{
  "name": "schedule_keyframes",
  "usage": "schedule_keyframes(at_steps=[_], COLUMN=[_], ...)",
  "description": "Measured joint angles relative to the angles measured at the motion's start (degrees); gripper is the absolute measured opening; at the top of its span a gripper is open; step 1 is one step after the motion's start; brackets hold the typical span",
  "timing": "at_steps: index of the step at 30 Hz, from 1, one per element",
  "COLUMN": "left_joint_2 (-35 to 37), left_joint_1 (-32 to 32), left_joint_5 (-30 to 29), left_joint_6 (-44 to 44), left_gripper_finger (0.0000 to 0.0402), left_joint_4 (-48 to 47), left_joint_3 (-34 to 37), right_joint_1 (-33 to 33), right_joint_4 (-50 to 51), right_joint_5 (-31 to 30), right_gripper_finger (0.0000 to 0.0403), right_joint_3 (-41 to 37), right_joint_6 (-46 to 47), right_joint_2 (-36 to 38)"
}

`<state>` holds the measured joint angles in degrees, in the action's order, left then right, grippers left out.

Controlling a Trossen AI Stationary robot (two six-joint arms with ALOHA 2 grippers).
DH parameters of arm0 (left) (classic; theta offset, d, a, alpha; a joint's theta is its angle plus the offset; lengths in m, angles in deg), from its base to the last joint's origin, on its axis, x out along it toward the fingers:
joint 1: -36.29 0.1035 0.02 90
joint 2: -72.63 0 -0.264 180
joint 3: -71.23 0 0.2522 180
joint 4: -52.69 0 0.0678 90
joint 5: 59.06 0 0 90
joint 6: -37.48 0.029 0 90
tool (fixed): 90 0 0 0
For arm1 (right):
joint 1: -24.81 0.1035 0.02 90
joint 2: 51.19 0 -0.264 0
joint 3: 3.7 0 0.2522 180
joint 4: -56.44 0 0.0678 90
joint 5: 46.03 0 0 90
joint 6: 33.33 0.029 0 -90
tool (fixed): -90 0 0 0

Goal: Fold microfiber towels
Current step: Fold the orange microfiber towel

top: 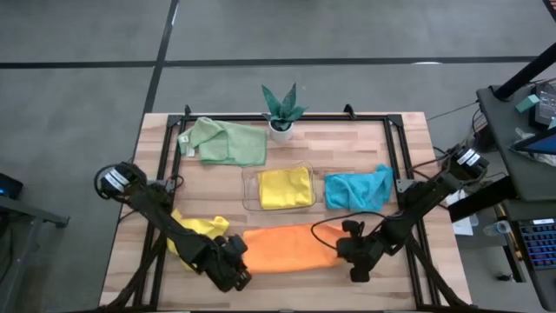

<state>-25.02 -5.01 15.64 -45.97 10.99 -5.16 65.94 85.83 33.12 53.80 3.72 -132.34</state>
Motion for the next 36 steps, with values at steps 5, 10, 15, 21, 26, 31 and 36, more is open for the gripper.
schedule_keyframes(at_steps=[5,10,15,21,26,31,36], left_joint_2=[-0.60,-2.72,-3.49,-3.49,-3.49,-3.49,-3.49], left_joint_1=[-0.81,-1.03,-1.20,-1.27,-1.27,-1.21,-1.18], left_joint_5=[-1.97,-2.35,-2.41,-5.18,-6.00,-6.07,-6.28], left_joint_6=[-4.63,-6.10,-4.86,1.01,1.32,1.33,1.33], left_gripper_finger=[0.0175,0.0207,0.0210,0.0200,0.0165,0.0128,0.0100], left_joint_4=[0.53,0.61,1.72,8.21,8.41,8.40,8.39], left_joint_3=[0.39,0.81,0.81,0.79,0.79,0.81,1.32], right_joint_1=[0.21,1.25,2.55,2.36,2.36,2.36,2.36], right_joint_4=[0.02,-0.04,-0.03,0.01,0.12,0.15,0.15], right_joint_5=[0.61,3.59,4.98,3.99,3.32,3.32,3.32], right_gripper_finger=[0.0008,0.0008,0.0017,0.0073,0.0125,0.0161,0.0177], right_joint_3=[0.00,0.00,0.00,0.00,0.00,0.00,0.00], right_joint_6=[3.10,7.52,11.19,10.80,9.60,9.58,9.54], right_joint_2=[1.56,2.23,2.34,2.34,2.34,2.38,2.38])
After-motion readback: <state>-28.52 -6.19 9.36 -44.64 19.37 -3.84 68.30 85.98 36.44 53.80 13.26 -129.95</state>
